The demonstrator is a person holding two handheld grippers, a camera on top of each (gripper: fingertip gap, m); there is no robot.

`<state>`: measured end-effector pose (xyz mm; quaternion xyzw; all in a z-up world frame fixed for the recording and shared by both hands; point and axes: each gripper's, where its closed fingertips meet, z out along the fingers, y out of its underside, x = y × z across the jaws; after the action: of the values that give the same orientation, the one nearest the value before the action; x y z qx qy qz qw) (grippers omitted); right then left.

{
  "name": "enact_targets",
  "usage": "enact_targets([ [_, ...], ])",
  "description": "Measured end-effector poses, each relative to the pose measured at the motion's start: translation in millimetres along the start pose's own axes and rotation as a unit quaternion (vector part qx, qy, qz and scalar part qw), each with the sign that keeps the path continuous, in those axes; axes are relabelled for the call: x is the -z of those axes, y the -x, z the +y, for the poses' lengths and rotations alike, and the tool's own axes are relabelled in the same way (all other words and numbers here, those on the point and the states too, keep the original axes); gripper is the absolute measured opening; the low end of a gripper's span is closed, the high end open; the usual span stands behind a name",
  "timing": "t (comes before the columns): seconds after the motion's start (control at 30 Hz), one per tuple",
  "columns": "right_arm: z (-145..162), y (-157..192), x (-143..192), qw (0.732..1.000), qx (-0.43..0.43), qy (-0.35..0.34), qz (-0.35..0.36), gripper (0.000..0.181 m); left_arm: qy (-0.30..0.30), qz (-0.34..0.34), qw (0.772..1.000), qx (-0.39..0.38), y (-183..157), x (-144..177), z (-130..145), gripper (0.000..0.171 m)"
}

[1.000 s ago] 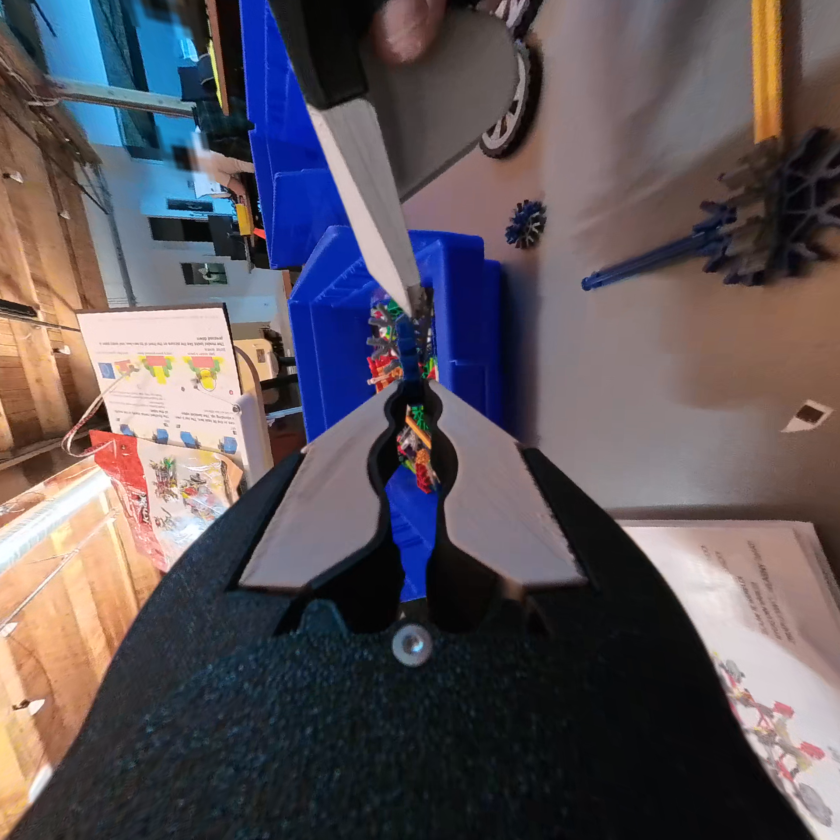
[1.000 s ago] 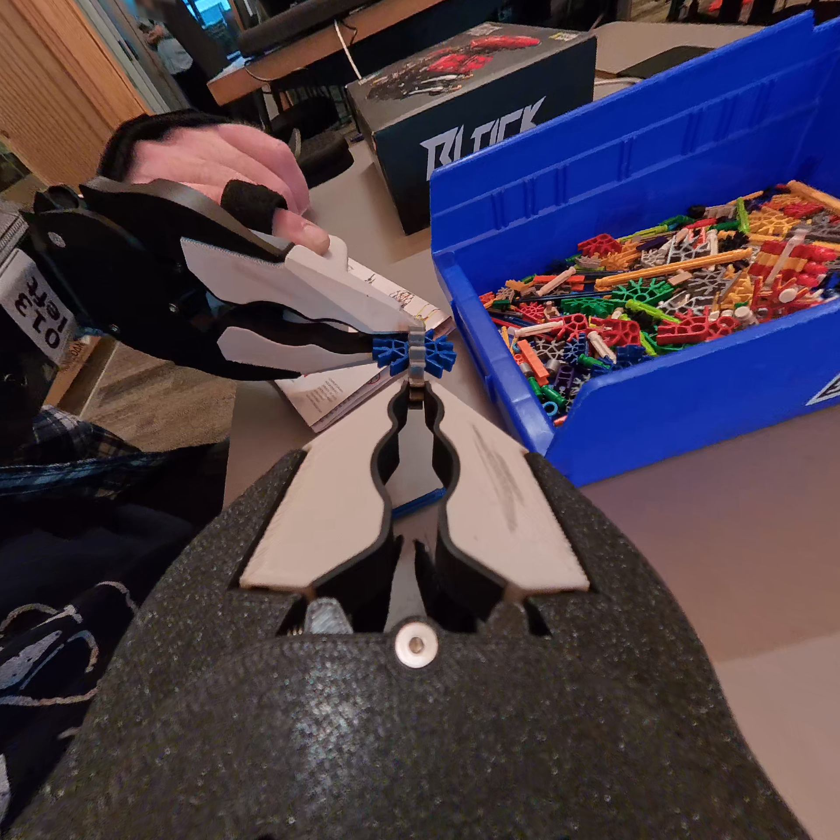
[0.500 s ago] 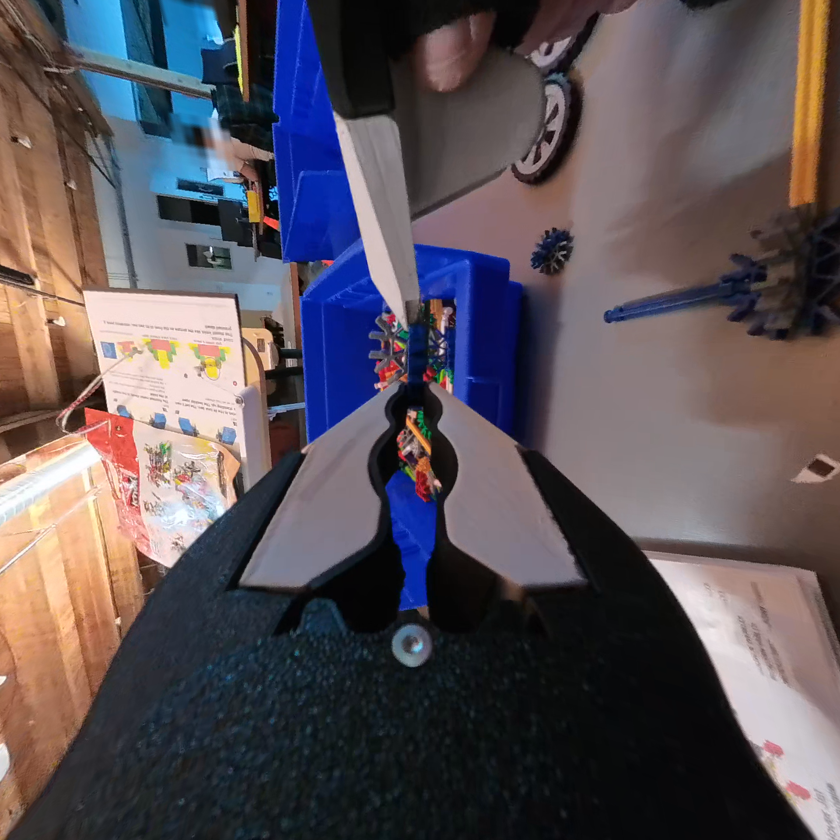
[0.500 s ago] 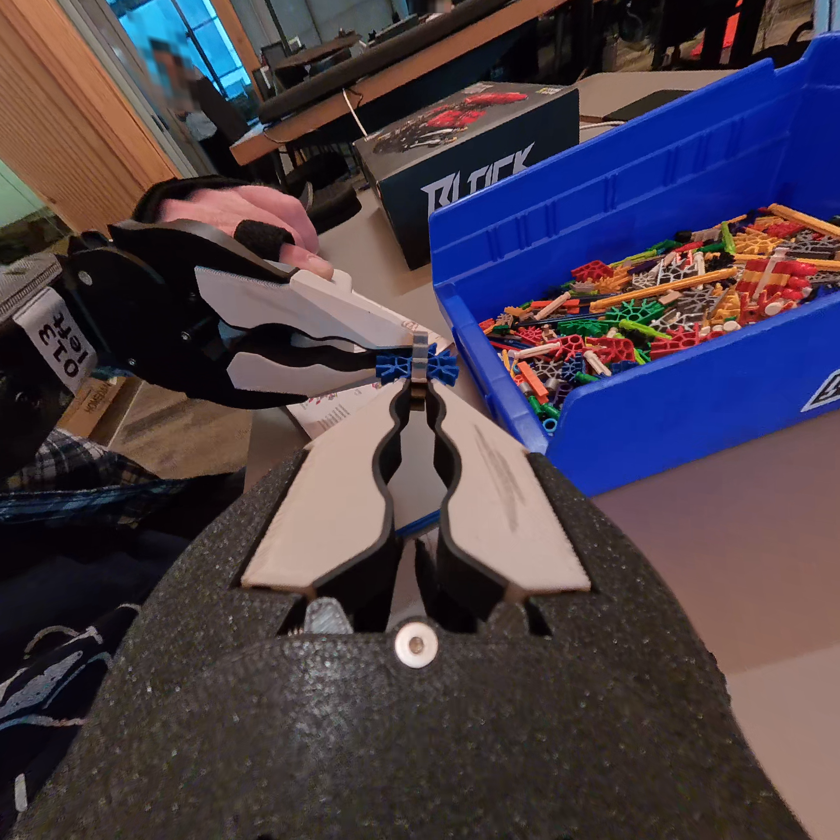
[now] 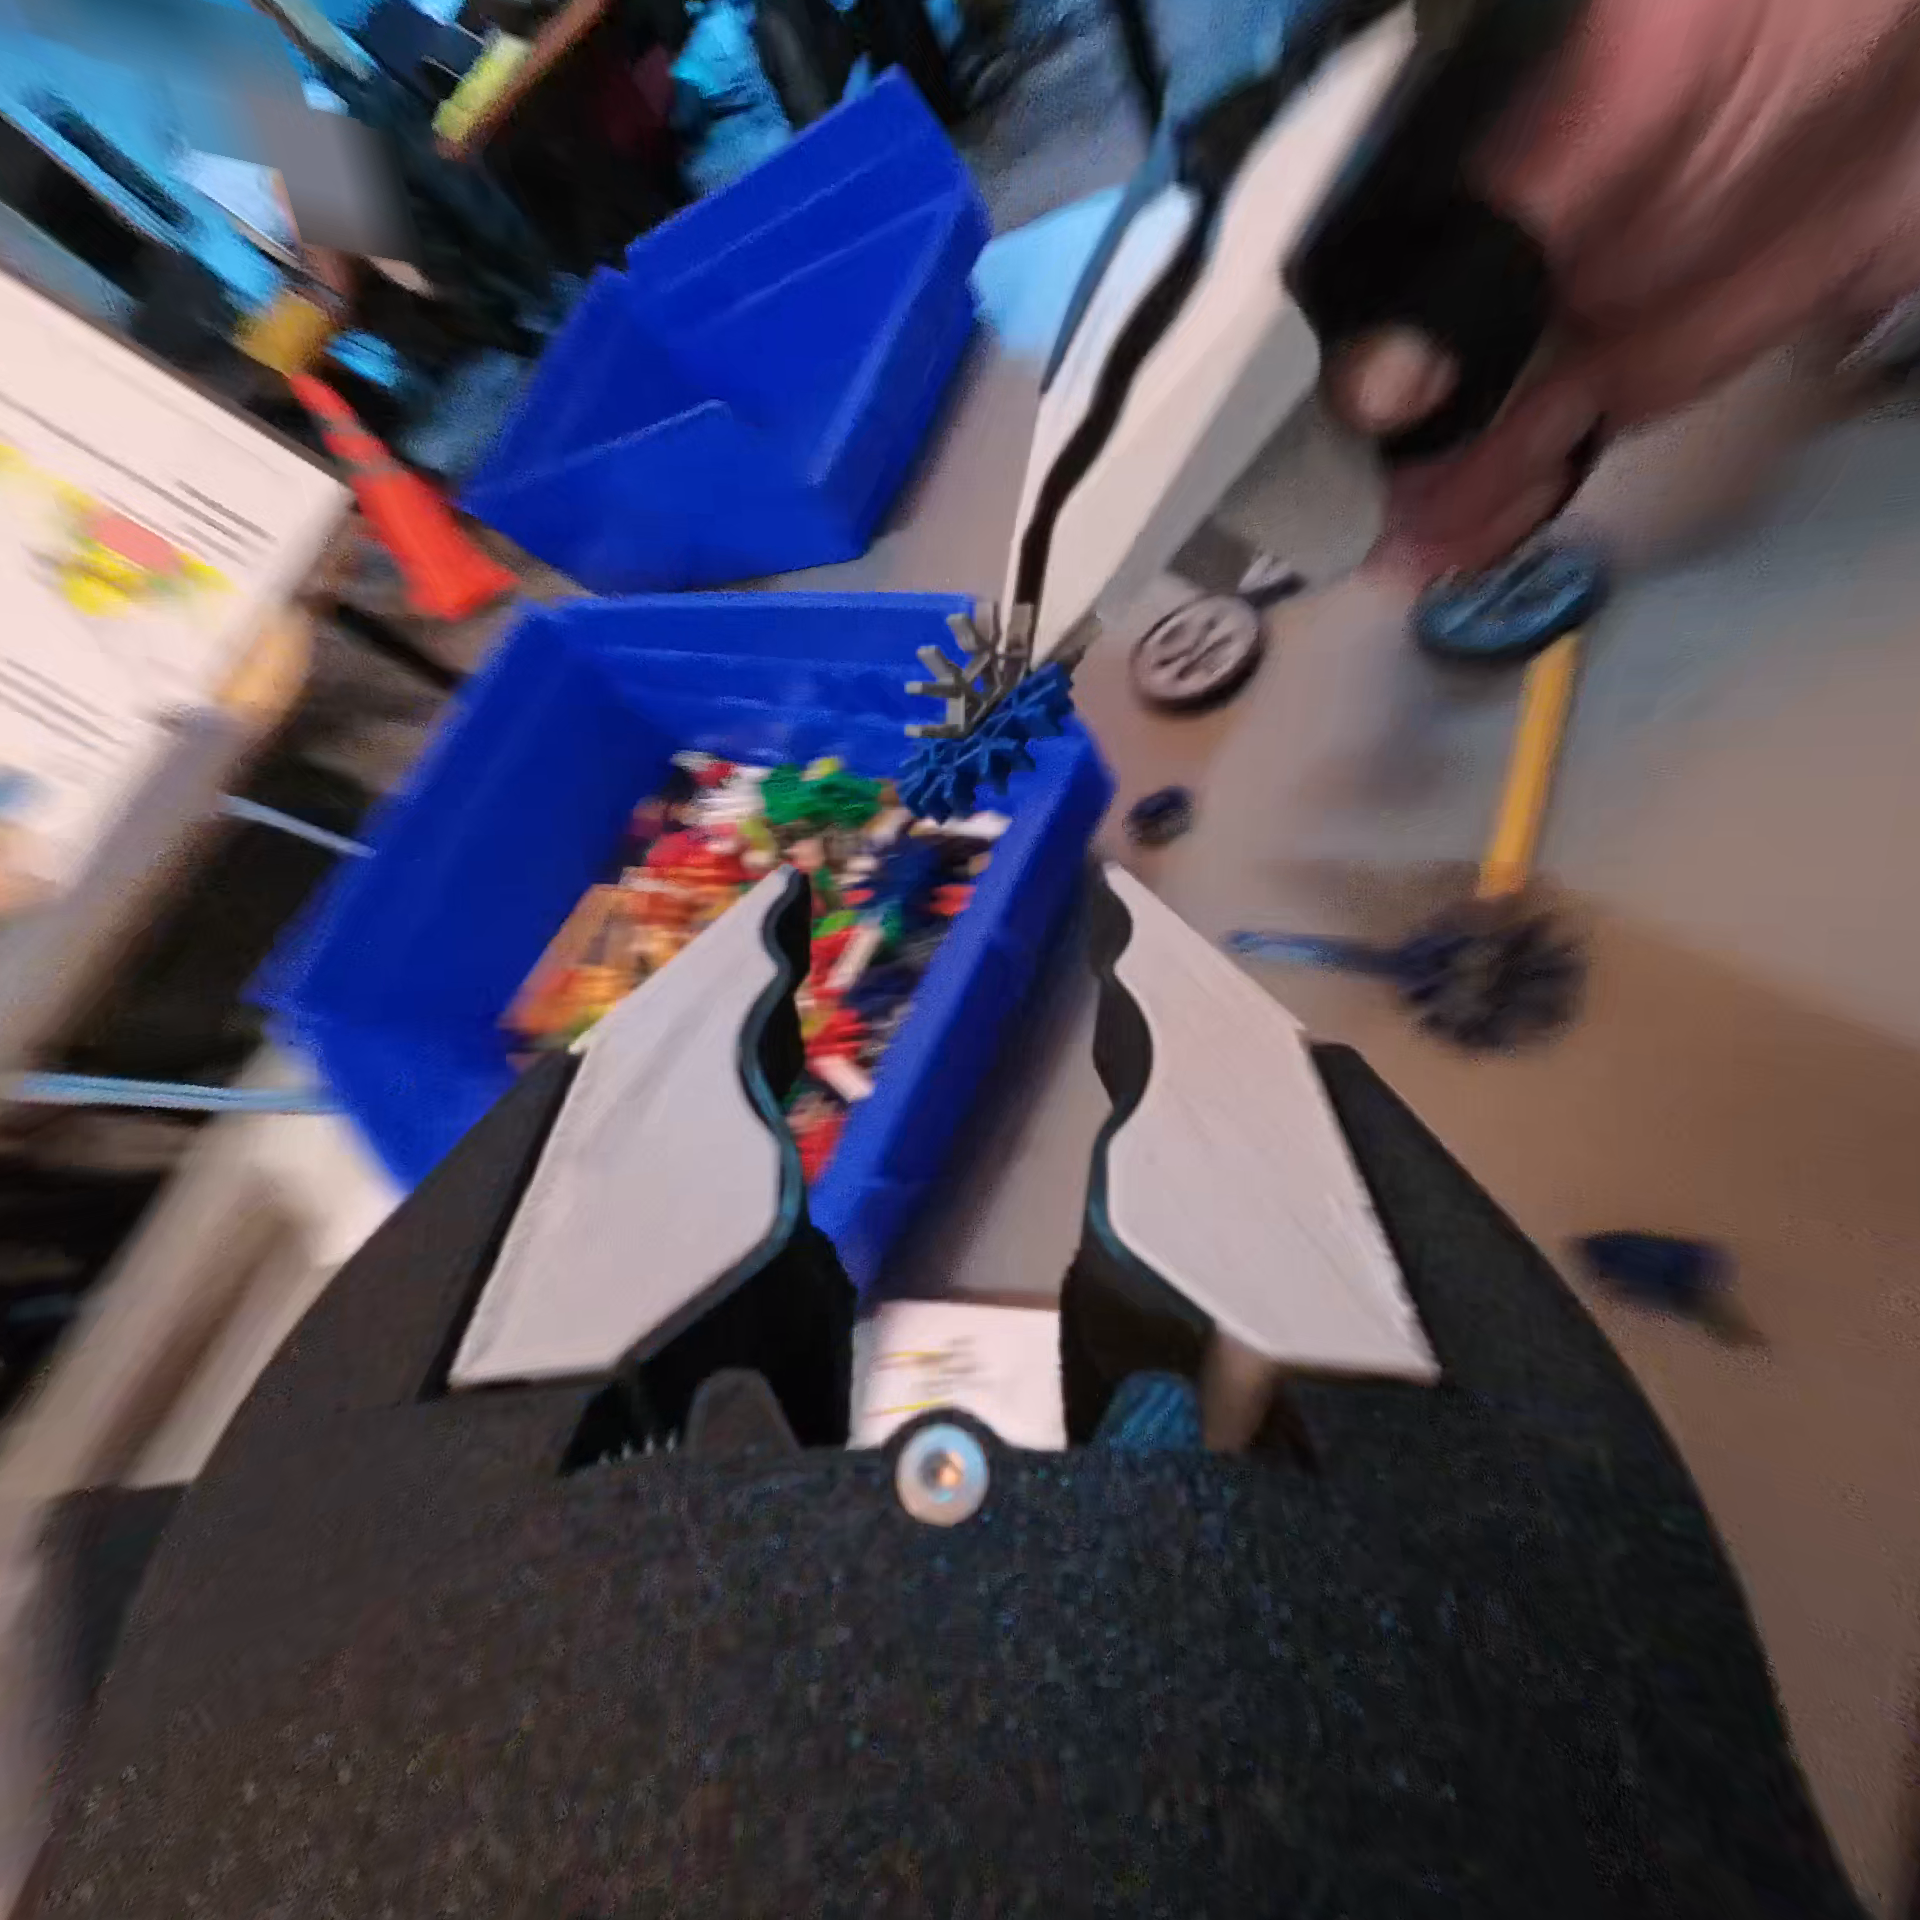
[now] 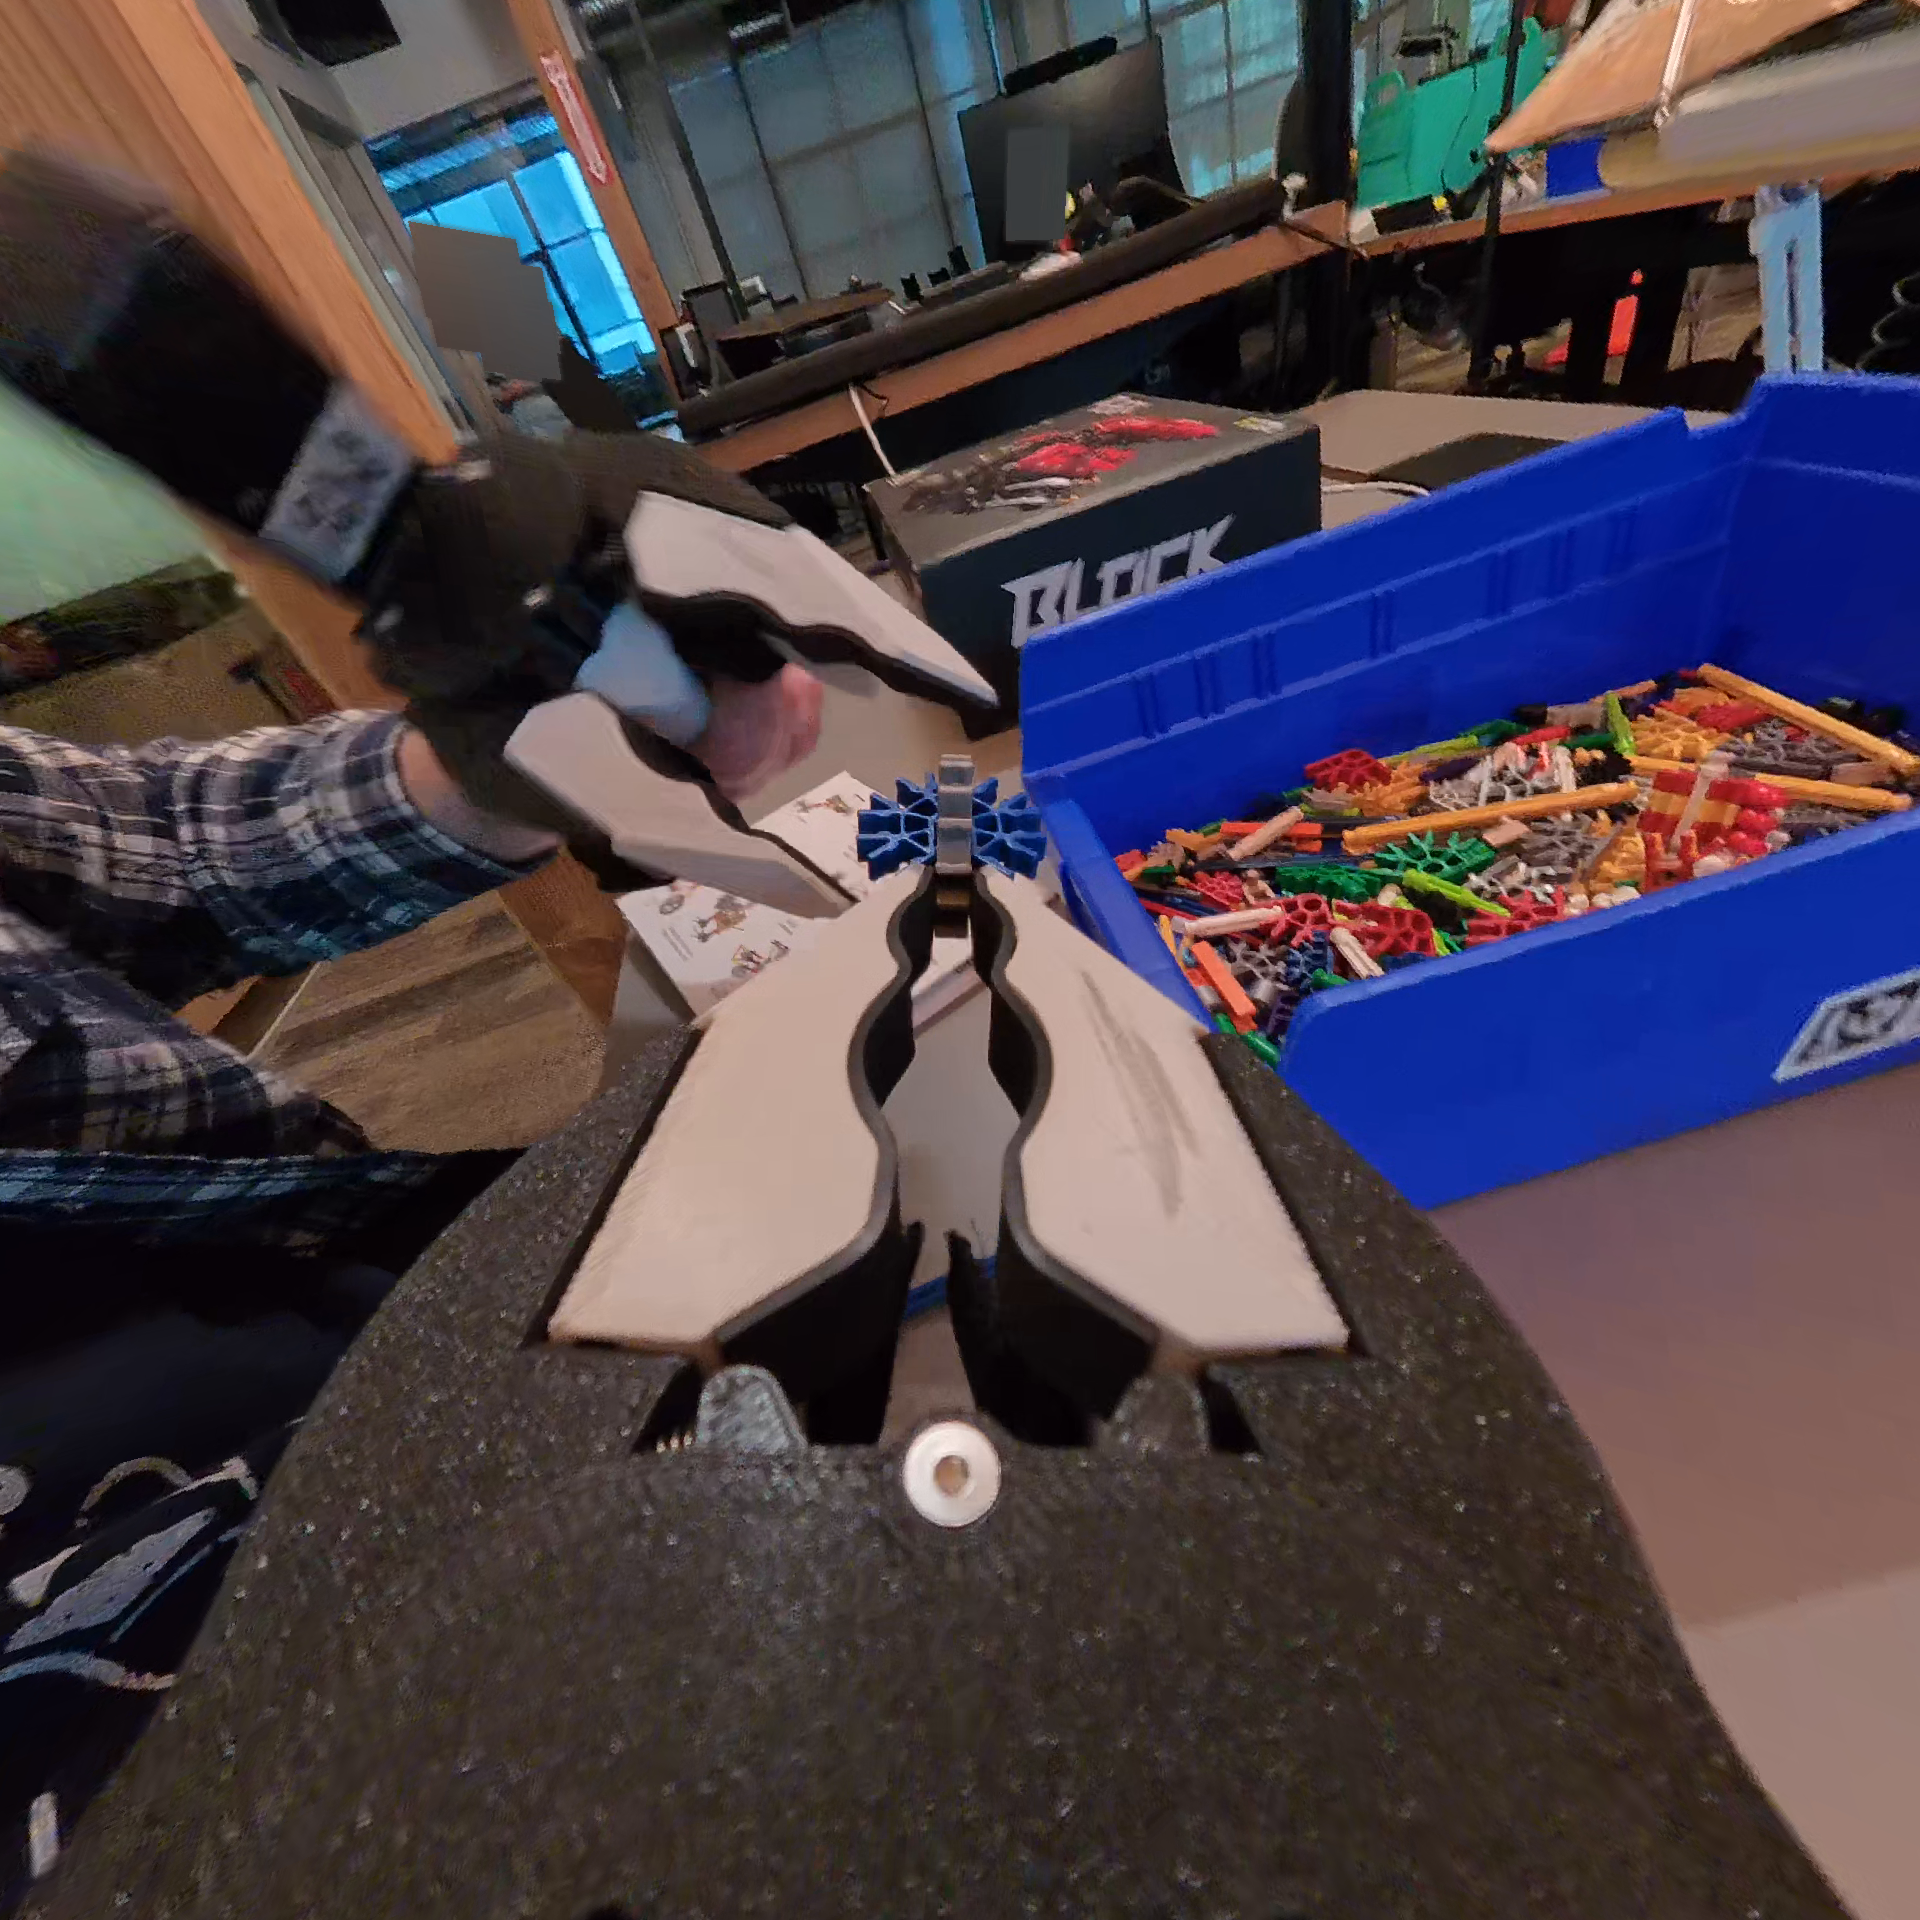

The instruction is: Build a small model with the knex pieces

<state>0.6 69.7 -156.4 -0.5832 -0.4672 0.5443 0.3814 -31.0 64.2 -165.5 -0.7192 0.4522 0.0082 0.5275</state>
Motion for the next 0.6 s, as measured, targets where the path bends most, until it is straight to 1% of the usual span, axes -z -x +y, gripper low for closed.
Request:
enact_targets([
  [0.03, -3, 4, 0, 1.000, 0.005, -0.006, -0.010, 0.005, -0.030, 0.050, 0.996, 0.073, -5, 4, -6, 0.051],
  [0.1, -5, 11, 0, 0.999, 0.022, -0.009, -0.022, 0.005, -0.090, 0.142, 0.970, 0.177, -13, 14, -20, 0.051],
  [0.17, -6, 19, 0, 0.999, 0.034, -0.014, -0.038, 0.005, -0.128, 0.184, 0.950, 0.218, -17, 20, -29, 0.050],
  [0.27, -7, 30, 0, 0.997, 0.050, -0.017, -0.064, 0.005, -0.147, 0.208, 0.938, 0.234, -23, 21, -32, 0.043],
  [0.33, -7, 37, 0, 0.995, 0.057, -0.017, -0.078, 0.005, -0.153, 0.215, 0.936, 0.234, -27, 21, -33, 0.038],
  [0.43, -7, 39, 0, 0.994, 0.060, -0.018, -0.084, 0.005, -0.164, 0.218, 0.931, 0.242, -28, 22, -34, 0.036],
  [0.6, -5, 40, 0, 0.994, 0.061, -0.011, -0.086, 0.005, -0.154, 0.211, 0.937, 0.231, -30, 22, -32, 0.034],
])
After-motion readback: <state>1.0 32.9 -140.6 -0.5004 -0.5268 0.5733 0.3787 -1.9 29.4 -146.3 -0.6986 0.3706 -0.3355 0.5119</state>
